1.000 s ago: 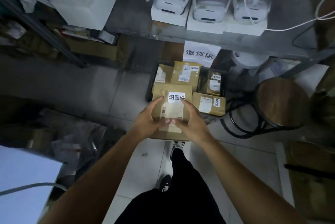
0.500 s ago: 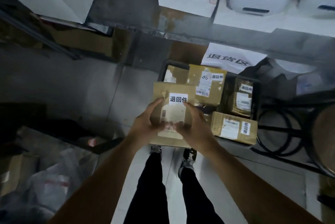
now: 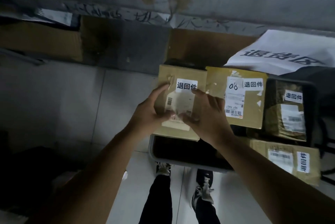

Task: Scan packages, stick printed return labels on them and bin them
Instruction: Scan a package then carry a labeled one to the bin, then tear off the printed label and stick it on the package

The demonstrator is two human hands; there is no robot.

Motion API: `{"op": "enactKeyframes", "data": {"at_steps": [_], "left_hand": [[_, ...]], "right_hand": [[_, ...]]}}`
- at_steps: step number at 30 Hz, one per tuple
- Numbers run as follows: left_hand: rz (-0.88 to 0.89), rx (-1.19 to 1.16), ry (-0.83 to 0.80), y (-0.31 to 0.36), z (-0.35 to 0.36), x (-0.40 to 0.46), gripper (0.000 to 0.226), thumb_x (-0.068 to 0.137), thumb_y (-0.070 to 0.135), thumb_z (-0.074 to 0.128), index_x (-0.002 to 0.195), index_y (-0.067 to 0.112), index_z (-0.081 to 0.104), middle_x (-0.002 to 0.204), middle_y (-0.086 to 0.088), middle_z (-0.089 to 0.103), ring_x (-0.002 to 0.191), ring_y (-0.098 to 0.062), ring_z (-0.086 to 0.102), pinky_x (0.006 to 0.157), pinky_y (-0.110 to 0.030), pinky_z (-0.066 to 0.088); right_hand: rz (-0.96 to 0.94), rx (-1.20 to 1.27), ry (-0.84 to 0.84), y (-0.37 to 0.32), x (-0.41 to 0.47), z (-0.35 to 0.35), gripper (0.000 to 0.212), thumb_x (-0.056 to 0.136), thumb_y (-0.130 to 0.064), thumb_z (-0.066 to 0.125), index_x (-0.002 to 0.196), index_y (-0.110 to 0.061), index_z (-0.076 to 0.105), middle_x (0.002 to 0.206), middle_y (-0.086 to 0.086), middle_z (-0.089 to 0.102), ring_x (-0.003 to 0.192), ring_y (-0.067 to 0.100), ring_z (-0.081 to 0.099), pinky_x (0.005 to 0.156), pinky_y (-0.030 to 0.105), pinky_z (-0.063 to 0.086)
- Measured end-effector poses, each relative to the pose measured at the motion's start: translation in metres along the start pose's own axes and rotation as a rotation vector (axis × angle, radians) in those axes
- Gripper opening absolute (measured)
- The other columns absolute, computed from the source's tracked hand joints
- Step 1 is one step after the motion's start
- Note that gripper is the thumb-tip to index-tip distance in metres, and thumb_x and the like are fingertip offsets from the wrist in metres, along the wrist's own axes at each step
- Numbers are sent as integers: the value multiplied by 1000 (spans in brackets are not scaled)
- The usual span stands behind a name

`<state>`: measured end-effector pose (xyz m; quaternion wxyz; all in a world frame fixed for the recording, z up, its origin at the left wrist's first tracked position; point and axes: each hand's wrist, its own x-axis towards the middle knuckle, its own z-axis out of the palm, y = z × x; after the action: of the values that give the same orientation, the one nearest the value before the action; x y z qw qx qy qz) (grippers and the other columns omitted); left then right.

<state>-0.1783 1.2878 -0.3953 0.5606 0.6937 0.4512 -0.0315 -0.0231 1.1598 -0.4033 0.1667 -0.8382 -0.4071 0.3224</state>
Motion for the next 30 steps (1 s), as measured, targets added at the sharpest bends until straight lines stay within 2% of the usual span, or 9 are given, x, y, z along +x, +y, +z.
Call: {"op": "enactKeyframes", "data": {"at_steps": [2,5,10,13,16,18,21,26,30], "left_hand": [[48,24,-1,-2,4,17,82,80,22,82,145,45,37,136,23,46,119,4,44,82,4,37],[107,47,6,-2,10,31,81,81,20,81,147,40,38,144,20,45,123,9,38,84,6,33],[74,14,-24,-8,15,37,82,82,22,80,147,42,35,144,15,46,125,-3,46,85,1,42],[74,49,-16,-10,19,45,84,82,24,80,149,41,32,144,12,46,125,-6,47,88,-5,46],[109,196,28,-13,20,54,87,81,33,79,151,38,29,150,2,42,134,-17,41,100,-33,53],[128,367,56,-14,17,56,89,80,47,75,153,40,24,151,-1,35,139,-23,27,98,-45,51],[135,465,69,-14,17,52,91,80,56,71,154,41,21,155,0,25,141,-24,17,97,-49,48],[68,558,81,-4,22,45,91,82,61,66,155,46,12,163,-4,5,149,-28,3,102,-55,44],[36,663,140,21,25,20,89,87,61,60,155,46,5,163,-8,5,150,-32,5,106,-57,40]], "right_hand": [[4,-58,30,10,13,1,89,71,-71,58,145,-30,31,143,7,46,132,32,33,103,45,35],[21,-56,80,16,19,-3,88,73,-62,71,146,-28,34,145,8,43,133,30,26,105,49,35],[27,-80,91,16,16,-4,88,75,-57,73,147,-26,34,145,10,41,134,31,23,103,50,36],[30,-118,60,17,26,0,86,78,-56,71,149,-27,32,147,11,39,135,31,20,105,49,34],[23,-169,60,19,37,3,86,77,-60,70,148,-26,33,147,12,38,136,34,21,105,50,33],[5,-225,83,22,40,5,87,75,-68,63,146,-26,37,145,12,38,135,36,25,102,52,36],[-14,-269,112,25,39,6,88,70,-74,54,144,-25,41,143,12,38,133,38,29,97,52,39],[9,-293,98,18,35,-1,89,72,-73,54,147,-26,39,149,14,33,137,38,25,100,53,37],[42,-288,79,9,7,-25,80,84,-66,56,151,-30,30,155,9,27,143,34,19,106,51,31]]}}
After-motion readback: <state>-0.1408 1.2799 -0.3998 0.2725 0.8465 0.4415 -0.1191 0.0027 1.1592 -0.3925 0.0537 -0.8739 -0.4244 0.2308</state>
